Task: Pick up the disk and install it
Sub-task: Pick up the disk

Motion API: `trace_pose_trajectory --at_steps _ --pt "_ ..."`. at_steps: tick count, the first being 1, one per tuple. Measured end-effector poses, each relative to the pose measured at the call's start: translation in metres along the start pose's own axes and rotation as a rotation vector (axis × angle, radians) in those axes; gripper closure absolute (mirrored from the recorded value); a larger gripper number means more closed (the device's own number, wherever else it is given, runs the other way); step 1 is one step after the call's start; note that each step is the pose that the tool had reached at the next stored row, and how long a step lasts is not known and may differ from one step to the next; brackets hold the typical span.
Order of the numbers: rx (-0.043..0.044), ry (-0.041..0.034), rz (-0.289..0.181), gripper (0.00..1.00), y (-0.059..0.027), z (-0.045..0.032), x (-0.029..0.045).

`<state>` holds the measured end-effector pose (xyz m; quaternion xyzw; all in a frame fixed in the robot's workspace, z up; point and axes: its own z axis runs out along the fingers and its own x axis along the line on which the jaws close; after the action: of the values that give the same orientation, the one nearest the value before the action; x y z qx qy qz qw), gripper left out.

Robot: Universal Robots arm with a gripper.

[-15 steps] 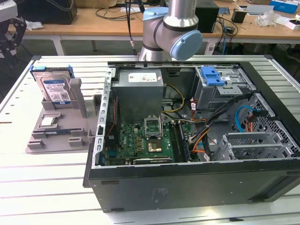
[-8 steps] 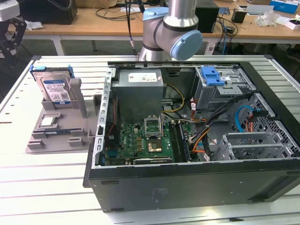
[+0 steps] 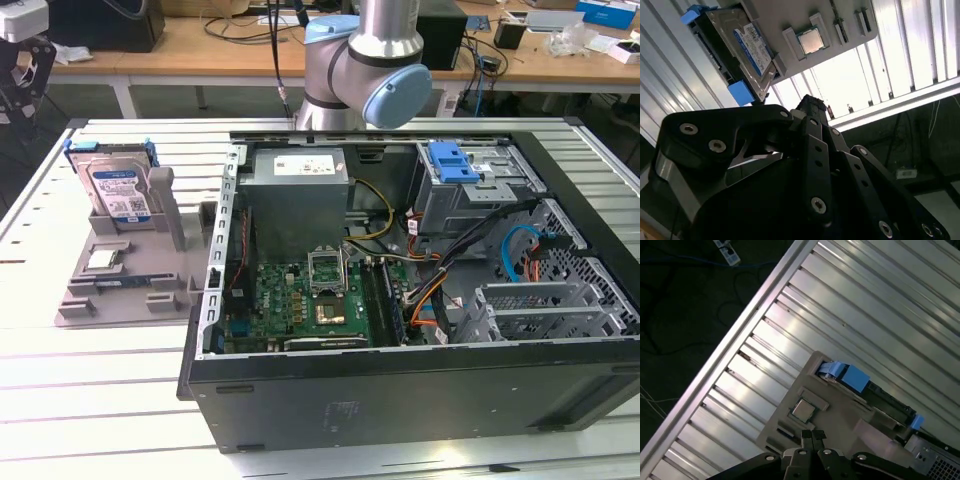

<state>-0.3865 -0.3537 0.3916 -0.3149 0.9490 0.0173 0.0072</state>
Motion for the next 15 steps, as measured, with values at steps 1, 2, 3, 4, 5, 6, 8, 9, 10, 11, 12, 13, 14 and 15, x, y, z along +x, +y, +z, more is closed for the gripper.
trace_pose_trajectory --at_steps 1,2,3,4,5,6,8,9,10,11,12,13,14,15 --pt "-0.0003 0.0003 -0.013 0.89 0.0000 0.0000 0.0000" --pt "-0.0006 0.0007 -0.024 0.89 0.0000 0.0000 0.0000" --pt "-0.0009 0.0010 -0.038 0.89 0.0000 0.0000 0.0000" --pt "-0.0013 0.0015 -0.051 0.89 0.0000 0.0000 0.0000" --pt "-0.0016 0.0018 -0.065 0.89 0.0000 0.0000 0.0000" --pt "-0.0019 0.0022 -0.078 0.89 0.0000 0.0000 0.0000" --pt "-0.0026 0.0029 -0.104 0.89 0.0000 0.0000 0.0000" --pt "-0.0030 0.0034 -0.122 0.89 0.0000 0.0000 0.0000" --pt "-0.0034 0.0038 -0.137 0.89 0.0000 0.0000 0.0000" --pt "-0.0036 0.0041 -0.148 0.89 0.0000 0.0000 0.0000" --pt "-0.0040 0.0045 -0.159 0.89 0.0000 0.0000 0.0000" --pt "-0.0042 0.0048 -0.170 0.89 0.0001 0.0000 0.0000" --pt "-0.0044 0.0051 -0.180 0.89 0.0000 0.0000 0.0000" --pt "-0.0047 0.0054 -0.190 0.89 0.0001 0.0000 0.0000"
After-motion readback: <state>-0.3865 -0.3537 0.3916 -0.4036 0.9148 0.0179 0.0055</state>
